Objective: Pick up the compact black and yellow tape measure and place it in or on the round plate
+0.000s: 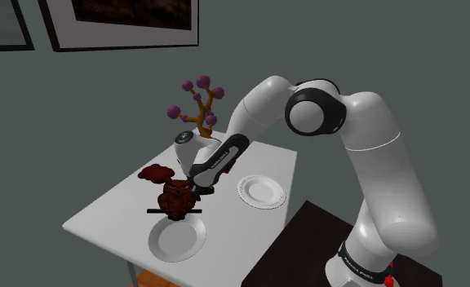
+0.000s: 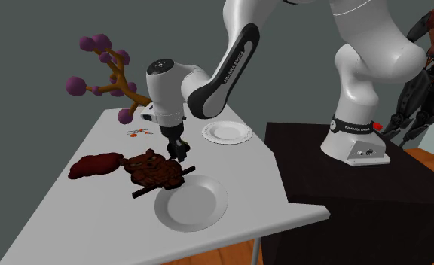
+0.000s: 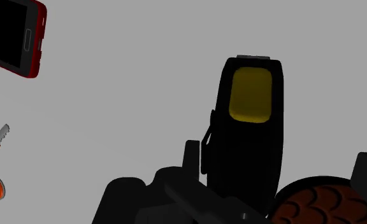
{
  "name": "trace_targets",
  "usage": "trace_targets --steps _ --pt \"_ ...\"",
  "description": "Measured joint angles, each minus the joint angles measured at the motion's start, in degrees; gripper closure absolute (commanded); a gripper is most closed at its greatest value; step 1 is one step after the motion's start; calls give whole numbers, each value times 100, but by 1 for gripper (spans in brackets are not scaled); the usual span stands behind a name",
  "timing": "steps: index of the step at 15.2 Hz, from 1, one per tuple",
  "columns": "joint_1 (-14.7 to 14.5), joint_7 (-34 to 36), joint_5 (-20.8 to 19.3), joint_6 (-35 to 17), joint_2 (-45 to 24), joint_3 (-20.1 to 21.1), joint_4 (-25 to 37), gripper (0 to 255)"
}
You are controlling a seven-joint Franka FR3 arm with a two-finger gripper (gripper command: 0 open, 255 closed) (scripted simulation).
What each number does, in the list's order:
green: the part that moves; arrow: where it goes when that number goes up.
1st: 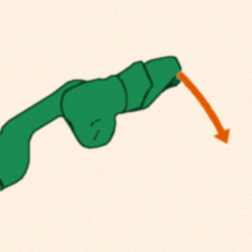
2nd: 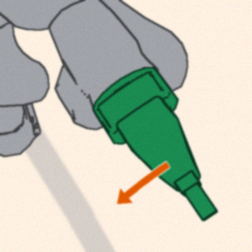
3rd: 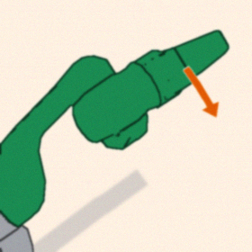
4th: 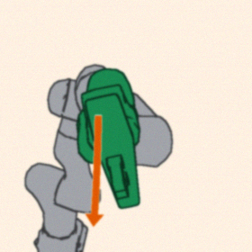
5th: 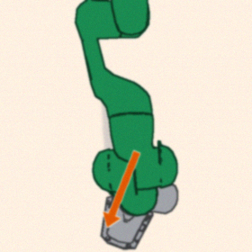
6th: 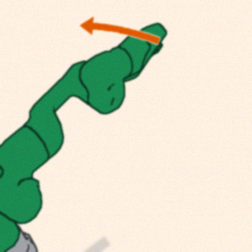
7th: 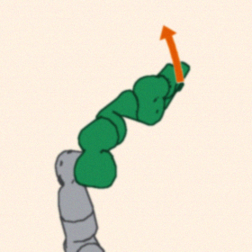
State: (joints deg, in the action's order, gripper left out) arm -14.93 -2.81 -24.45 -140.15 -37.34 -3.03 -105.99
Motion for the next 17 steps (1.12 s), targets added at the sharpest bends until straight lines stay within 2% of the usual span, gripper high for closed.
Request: trace_targets --steps 1,11,17 --pt "0 0 0 -1 0 0 0 255" --pt "3 0 -1 2 0 -5 2 255" --pt "20 -105 59 225 310 39 -81 255"
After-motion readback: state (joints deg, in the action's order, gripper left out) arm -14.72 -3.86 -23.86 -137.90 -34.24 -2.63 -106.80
